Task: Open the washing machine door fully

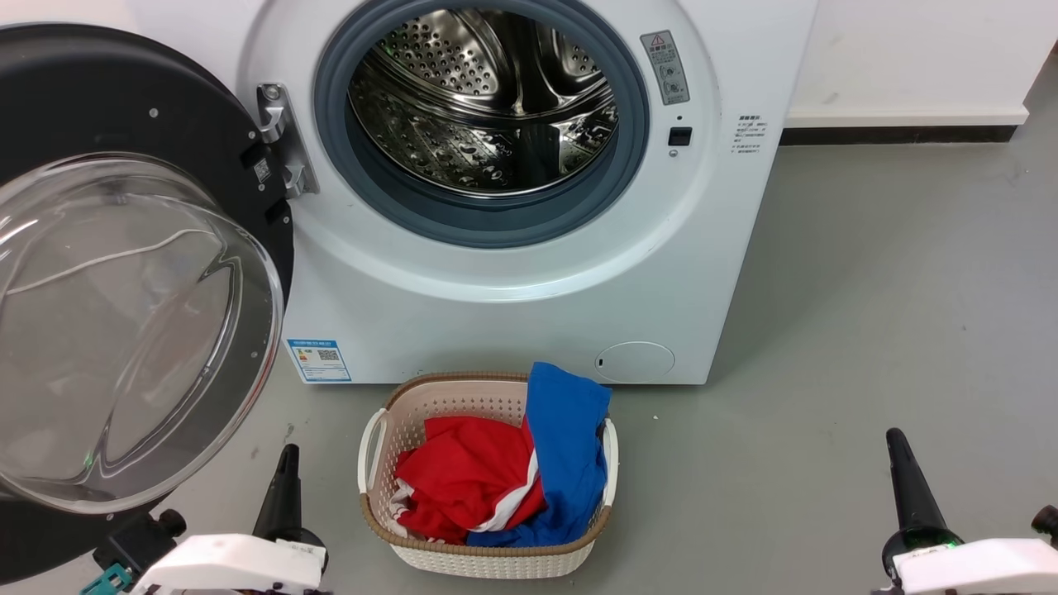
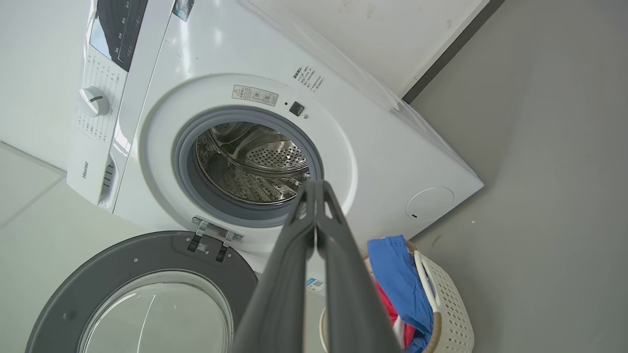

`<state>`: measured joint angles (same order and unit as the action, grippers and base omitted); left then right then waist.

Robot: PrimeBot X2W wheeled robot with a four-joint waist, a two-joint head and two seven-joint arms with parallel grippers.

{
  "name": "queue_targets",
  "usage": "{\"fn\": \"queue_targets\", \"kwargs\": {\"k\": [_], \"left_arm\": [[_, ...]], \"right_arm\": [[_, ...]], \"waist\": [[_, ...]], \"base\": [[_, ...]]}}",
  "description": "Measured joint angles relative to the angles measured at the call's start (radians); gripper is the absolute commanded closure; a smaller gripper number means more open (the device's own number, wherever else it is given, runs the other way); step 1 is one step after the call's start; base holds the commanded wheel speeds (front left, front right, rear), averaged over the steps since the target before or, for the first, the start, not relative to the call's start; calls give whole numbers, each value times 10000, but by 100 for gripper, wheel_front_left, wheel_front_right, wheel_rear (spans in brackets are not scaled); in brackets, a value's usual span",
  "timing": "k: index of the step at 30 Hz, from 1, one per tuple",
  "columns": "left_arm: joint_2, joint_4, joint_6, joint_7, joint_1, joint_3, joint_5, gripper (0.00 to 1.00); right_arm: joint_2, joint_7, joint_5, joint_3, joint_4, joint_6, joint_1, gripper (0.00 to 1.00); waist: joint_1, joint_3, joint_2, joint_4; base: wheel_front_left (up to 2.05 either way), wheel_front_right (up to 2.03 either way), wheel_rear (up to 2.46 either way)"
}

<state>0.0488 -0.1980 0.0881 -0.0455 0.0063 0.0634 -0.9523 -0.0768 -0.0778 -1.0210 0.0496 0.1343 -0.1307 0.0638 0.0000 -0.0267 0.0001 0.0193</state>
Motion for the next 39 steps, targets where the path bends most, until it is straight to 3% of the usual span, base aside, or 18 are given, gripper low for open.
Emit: {"fn": "queue_targets", "kwargs": {"k": [39], "left_arm": [[2,-305,265,1045,-688,328,-4234,100]], "right_arm": [[-13,1022,-3992,146,694,2,-1042,100]], "waist": [[0,172,0,-111]], "base": [[0,0,0]]}}
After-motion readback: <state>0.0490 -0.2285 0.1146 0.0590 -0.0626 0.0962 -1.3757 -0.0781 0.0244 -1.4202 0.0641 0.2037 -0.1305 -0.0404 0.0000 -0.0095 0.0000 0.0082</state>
